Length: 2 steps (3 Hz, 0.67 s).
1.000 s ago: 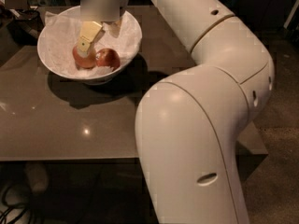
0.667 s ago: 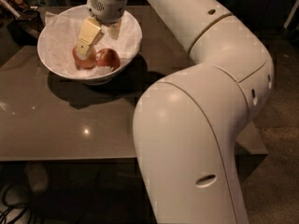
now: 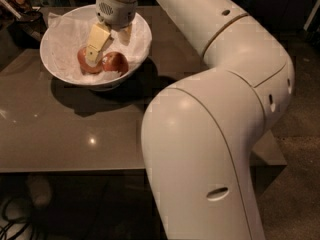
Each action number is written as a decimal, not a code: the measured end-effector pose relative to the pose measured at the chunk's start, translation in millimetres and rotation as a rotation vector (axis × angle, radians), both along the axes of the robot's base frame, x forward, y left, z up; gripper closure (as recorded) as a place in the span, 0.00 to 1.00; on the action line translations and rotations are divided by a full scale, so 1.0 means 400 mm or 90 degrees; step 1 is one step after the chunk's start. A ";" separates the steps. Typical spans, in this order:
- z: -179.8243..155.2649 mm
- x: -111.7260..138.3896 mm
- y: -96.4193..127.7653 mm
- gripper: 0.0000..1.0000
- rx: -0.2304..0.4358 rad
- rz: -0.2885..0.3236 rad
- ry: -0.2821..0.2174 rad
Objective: Pick apple from white bowl
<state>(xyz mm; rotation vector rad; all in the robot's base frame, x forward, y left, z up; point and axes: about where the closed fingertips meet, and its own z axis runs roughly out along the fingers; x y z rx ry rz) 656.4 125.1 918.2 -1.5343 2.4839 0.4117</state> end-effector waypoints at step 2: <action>-0.027 0.011 0.007 0.16 -0.003 0.009 0.010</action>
Offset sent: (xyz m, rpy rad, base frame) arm -0.0119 -0.0137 -0.0126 -0.0609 0.0925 0.0512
